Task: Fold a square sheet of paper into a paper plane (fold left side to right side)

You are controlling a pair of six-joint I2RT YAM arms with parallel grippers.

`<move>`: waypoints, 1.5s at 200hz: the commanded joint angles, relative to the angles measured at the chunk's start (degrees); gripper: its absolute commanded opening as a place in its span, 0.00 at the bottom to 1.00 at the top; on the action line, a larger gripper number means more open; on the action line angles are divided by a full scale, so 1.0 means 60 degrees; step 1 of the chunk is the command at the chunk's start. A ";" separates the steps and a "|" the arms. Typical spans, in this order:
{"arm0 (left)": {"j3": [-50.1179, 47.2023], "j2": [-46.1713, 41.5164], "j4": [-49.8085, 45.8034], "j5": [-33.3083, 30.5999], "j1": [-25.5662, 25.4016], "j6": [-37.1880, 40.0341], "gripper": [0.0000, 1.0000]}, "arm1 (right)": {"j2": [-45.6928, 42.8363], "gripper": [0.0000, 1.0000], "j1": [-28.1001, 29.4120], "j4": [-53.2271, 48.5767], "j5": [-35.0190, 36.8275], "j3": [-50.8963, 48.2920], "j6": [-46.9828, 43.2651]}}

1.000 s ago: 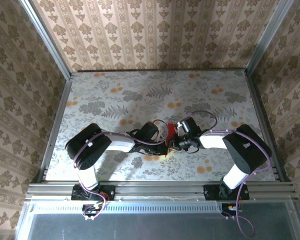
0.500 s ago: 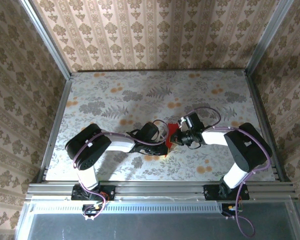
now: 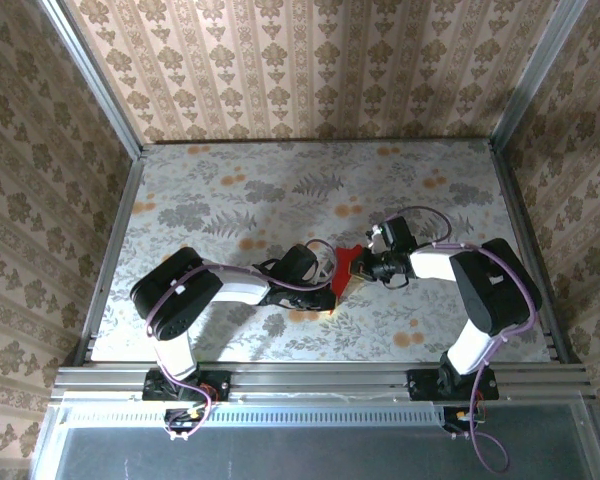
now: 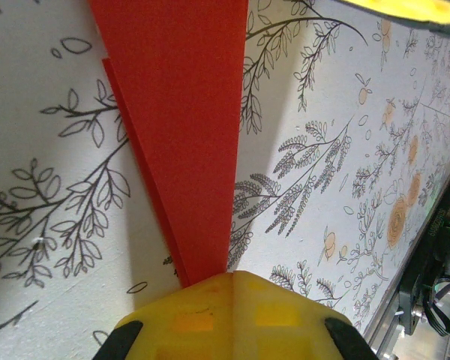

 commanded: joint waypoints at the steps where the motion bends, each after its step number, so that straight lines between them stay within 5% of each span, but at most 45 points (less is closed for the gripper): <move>1: -0.0535 0.0356 -0.1390 -0.0522 -0.0135 -0.0100 0.00 | 0.0331 0.00 -0.0284 -0.0379 0.0157 0.0337 -0.0412; 219: -0.1021 0.0261 -0.0657 -0.0598 -0.0231 -0.0624 0.00 | 0.1948 0.00 -0.1902 -0.1068 -0.0210 0.2674 -0.0722; 300: -0.1438 -0.0240 0.0732 -0.1612 -0.0375 -0.1639 0.00 | -0.0415 0.06 -0.2238 -0.1696 -0.0168 0.1893 -0.1019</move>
